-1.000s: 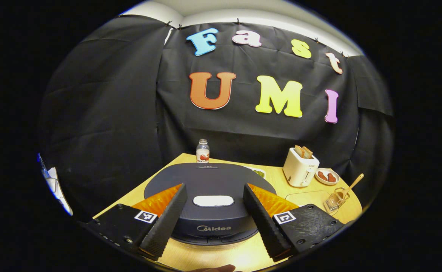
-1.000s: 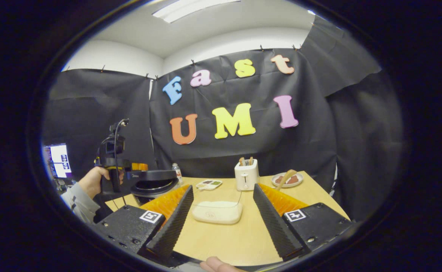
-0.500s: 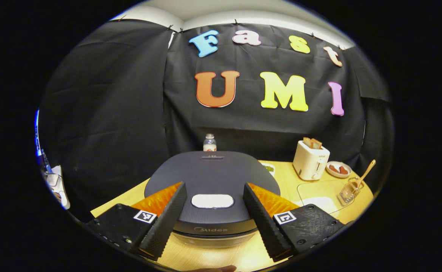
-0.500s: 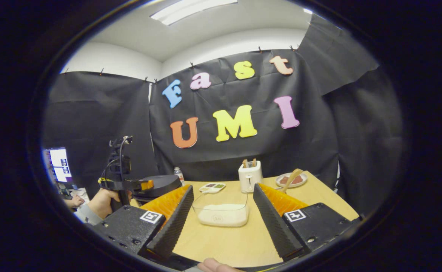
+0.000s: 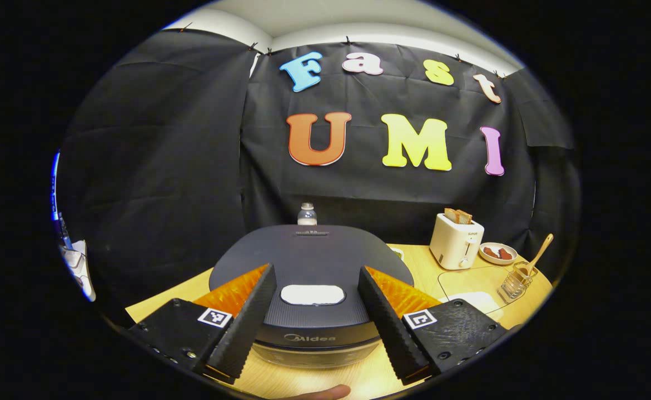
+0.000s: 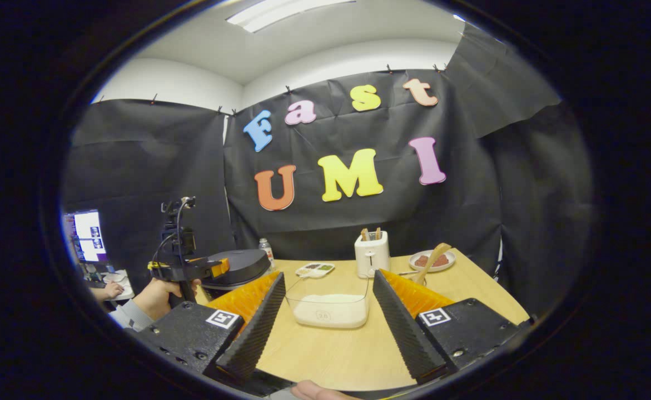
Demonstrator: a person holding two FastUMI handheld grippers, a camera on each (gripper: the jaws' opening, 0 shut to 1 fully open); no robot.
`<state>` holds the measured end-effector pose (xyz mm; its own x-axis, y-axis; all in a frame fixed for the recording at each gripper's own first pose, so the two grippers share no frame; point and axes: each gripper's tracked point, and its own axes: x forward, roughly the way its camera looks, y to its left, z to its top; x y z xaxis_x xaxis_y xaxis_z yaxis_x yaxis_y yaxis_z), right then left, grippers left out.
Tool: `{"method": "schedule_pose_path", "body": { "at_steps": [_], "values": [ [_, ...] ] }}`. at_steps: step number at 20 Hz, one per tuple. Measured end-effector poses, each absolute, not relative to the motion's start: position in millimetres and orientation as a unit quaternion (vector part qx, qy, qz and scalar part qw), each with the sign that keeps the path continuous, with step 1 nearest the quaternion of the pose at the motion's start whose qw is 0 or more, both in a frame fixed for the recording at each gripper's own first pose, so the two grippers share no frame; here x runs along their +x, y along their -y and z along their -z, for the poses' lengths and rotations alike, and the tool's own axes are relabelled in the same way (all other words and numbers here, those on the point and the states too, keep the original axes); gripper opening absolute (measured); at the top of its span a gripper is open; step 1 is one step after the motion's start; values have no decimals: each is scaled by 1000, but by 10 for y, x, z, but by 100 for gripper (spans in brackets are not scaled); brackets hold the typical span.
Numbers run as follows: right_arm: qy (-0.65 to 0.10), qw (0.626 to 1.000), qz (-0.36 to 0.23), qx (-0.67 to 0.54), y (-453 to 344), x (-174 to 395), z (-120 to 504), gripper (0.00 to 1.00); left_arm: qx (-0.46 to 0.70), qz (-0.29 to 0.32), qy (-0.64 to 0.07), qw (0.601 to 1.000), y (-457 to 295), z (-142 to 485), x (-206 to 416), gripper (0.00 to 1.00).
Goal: Close the left gripper, press the button to open the rice cooker; take a wooden spoon from the chopstick holder with the right hand, scoop a spoonful of rice and pour it into the rice cooker, then put the wooden spoon back into the chopstick holder.
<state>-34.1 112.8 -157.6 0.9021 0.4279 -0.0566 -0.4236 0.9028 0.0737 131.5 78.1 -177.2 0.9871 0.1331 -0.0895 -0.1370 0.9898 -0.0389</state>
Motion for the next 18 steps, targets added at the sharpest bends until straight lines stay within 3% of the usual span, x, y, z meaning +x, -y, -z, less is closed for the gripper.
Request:
{"method": "schedule_pose_path", "body": {
  "at_steps": [6,7,8,9,10,14,15,16,17,18],
  "values": [
    [-40,975,-219,28,-1157,-322,1605,98,-4,-87,-27,996,-803,1768,1332,96],
    [-38,975,-217,27,-1140,-312,1593,100,-3,-92,-31,995,-801,1763,1303,100],
    [-35,976,-214,26,-1125,-307,1581,100,-4,-97,-39,995,-820,1761,1270,96],
    [-33,977,-210,25,-1104,-301,1574,100,-6,-102,-44,994,-823,1737,1216,100],
    [-30,977,-207,25,-1083,-304,1562,100,-8,-104,-44,994,-815,1703,1157,95],
    [-27,980,-197,19,-1049,-295,1541,98,-6,-99,-32,995,-685,1517,834,94],
    [-26,980,-195,17,-1048,-304,1538,98,0,-98,-23,995,-659,1424,733,100],
    [-25,981,-194,15,-1043,-312,1527,100,2,-91,-16,996,-603,1334,636,94],
    [-22,981,-194,12,-1037,-330,1517,98,6,-86,-12,996,-557,1262,550,93],
    [-19,981,-193,9,-1034,-346,1491,100,7,-80,-12,997,-509,1207,464,84]
  ]
}}
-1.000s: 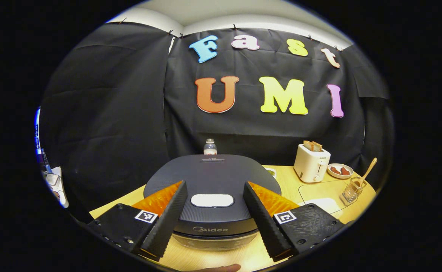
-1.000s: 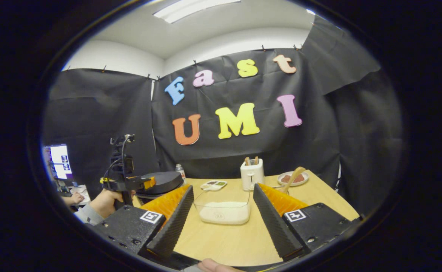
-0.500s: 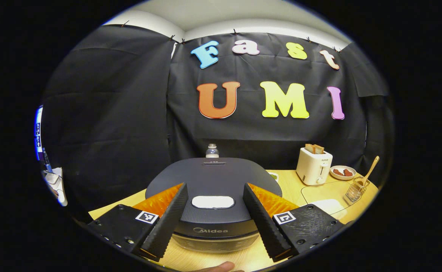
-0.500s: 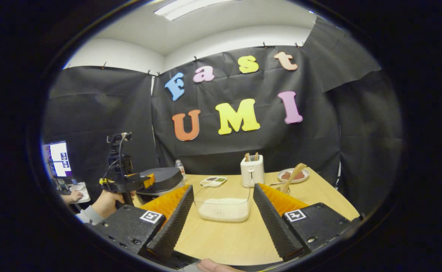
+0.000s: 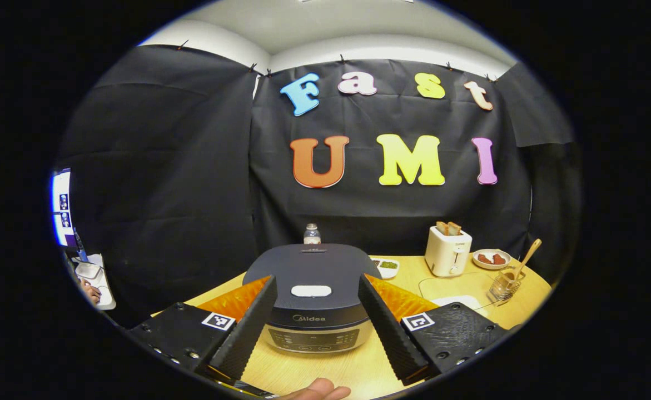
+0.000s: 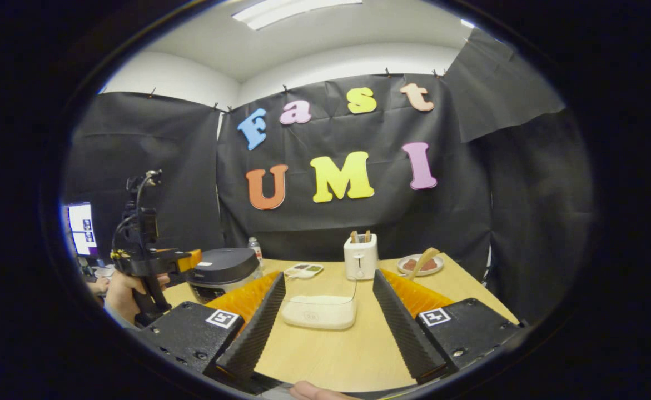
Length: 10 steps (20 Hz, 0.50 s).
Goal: Close the left gripper, press the button to open the rice cooker; take a wooden spoon from the chopstick holder with the right hand, scoop a spoonful of rice and pour it into the rice cooker, then put the wooden spoon back into the chopstick holder.
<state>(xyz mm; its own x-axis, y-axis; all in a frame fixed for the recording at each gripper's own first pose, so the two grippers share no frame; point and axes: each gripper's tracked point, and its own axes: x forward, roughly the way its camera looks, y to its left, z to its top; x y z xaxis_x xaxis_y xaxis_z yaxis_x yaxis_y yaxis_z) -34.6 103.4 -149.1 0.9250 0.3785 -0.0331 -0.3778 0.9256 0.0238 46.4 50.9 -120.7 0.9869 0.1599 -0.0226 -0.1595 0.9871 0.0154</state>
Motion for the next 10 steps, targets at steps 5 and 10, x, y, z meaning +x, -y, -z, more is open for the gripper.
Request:
{"method": "schedule_pose_path", "body": {
  "at_steps": [5,10],
  "values": [
    [-9,985,-174,-1,-932,-322,1313,98,-1,-43,-18,999,-167,942,42,94],
    [3,991,-136,-19,-653,-279,972,100,-6,-24,4,1000,91,742,-355,94]
  ]
}}
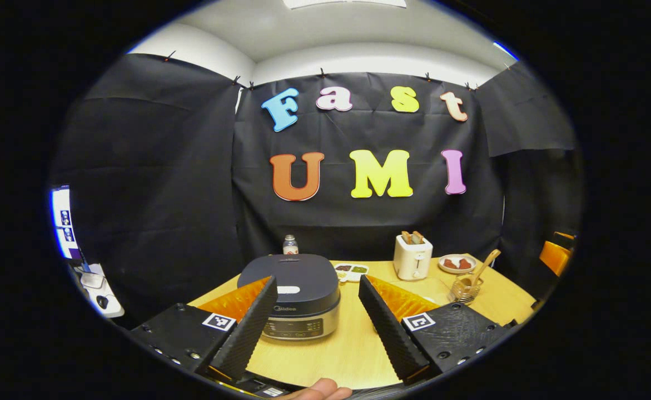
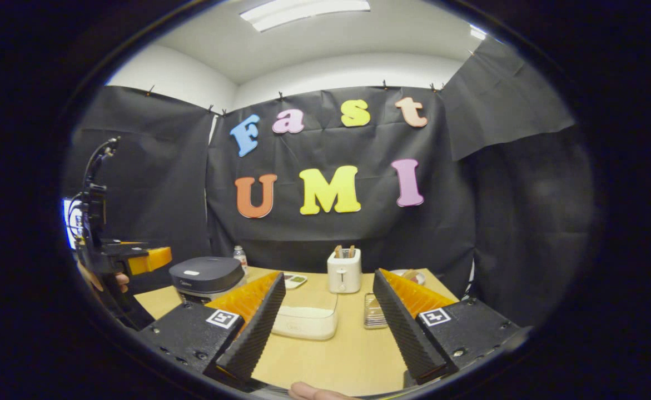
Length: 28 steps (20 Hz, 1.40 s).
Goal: Close the left gripper, press the button to open the rice cooker; take a wooden spoon from the chopstick holder with the right hand, scoop a spoonful of rice and pour it into the rice cooker, then put the wooden spoon back into the chopstick holder.
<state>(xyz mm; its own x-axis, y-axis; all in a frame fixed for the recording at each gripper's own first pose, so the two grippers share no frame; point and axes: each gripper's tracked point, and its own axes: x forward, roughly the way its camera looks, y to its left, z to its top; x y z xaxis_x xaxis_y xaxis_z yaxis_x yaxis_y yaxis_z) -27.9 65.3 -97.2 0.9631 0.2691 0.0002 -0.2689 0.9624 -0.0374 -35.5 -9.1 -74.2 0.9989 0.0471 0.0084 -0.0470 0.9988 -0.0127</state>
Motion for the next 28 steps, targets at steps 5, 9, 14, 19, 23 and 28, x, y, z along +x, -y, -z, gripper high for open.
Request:
{"method": "schedule_pose_path", "body": {
  "at_steps": [5,9,14,19,23,28],
  "values": [
    [6,993,-117,-15,-586,-434,675,98,-20,-2,26,999,317,634,-718,94],
    [22,992,-119,-34,-572,-648,594,100,6,8,35,999,449,588,-906,93],
    [24,994,-100,-34,-429,-772,578,100,3,10,31,999,512,707,-1074,94],
    [15,994,-102,-33,-386,-807,654,100,5,-2,39,999,401,719,-1122,93],
    [19,994,-102,-29,-370,-787,618,100,-7,-6,41,999,353,657,-1141,94],
    [14,995,-91,-21,-320,-769,640,100,-9,2,39,999,406,663,-1137,94]
  ]
}}
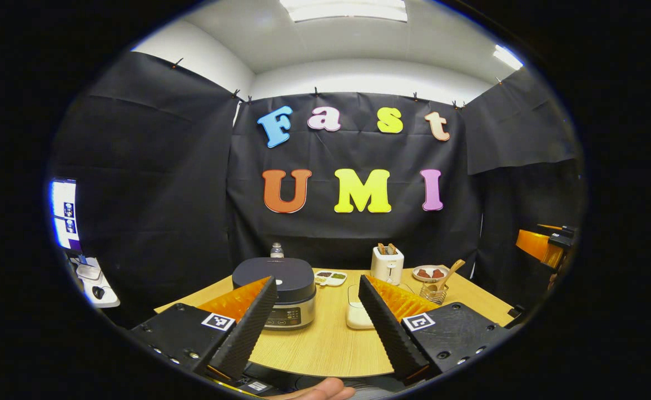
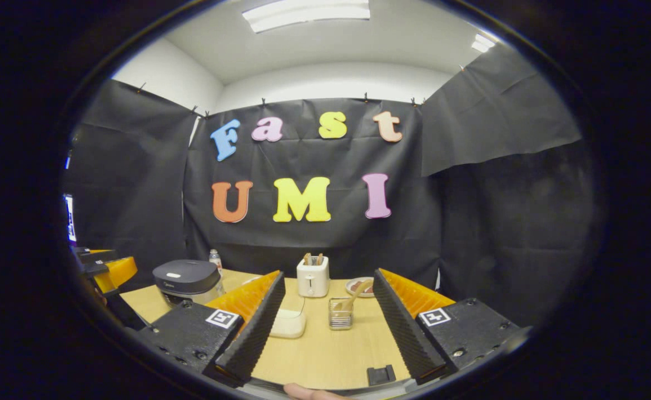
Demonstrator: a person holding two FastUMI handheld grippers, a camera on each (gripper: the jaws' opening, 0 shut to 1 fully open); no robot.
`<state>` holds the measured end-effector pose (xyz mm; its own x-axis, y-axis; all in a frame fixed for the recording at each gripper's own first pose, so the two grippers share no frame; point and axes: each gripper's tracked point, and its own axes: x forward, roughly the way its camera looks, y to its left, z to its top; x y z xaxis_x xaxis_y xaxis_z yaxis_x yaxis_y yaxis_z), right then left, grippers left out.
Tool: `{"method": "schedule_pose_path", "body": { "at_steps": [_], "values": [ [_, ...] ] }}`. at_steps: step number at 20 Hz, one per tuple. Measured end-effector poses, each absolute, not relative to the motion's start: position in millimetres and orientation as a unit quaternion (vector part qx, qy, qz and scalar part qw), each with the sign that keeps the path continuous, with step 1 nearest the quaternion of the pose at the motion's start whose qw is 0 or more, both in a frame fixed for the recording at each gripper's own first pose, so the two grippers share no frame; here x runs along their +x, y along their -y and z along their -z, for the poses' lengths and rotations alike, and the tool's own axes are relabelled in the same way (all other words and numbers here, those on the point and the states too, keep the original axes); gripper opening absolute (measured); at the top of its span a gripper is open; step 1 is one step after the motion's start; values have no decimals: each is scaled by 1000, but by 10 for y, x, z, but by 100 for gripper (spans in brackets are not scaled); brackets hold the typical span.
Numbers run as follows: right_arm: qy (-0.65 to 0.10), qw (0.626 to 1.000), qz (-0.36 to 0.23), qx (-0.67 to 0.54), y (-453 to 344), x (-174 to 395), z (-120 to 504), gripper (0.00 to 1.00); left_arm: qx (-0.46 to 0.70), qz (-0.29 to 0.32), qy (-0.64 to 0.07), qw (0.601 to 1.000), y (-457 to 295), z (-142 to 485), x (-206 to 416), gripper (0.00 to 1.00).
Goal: Close the left gripper, press the button to open the rice cooker; take a wooden spoon from the chopstick holder with the right hand, scoop a spoonful of rice and pour it into the rice cooker, then put the wooden spoon back into the chopstick holder.
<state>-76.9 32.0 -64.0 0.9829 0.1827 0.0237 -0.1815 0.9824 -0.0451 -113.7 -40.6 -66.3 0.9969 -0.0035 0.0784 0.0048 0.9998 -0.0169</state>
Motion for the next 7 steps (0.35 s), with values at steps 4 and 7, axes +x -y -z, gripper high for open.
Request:
{"method": "schedule_pose_path", "body": {
  "at_steps": [4,7],
  "values": [
    [7,996,-89,-15,-261,-737,680,99,-5,9,37,999,451,685,-1127,94],
    [6,996,-90,-2,-242,-711,703,100,0,13,36,999,483,702,-1110,94]
  ]
}}
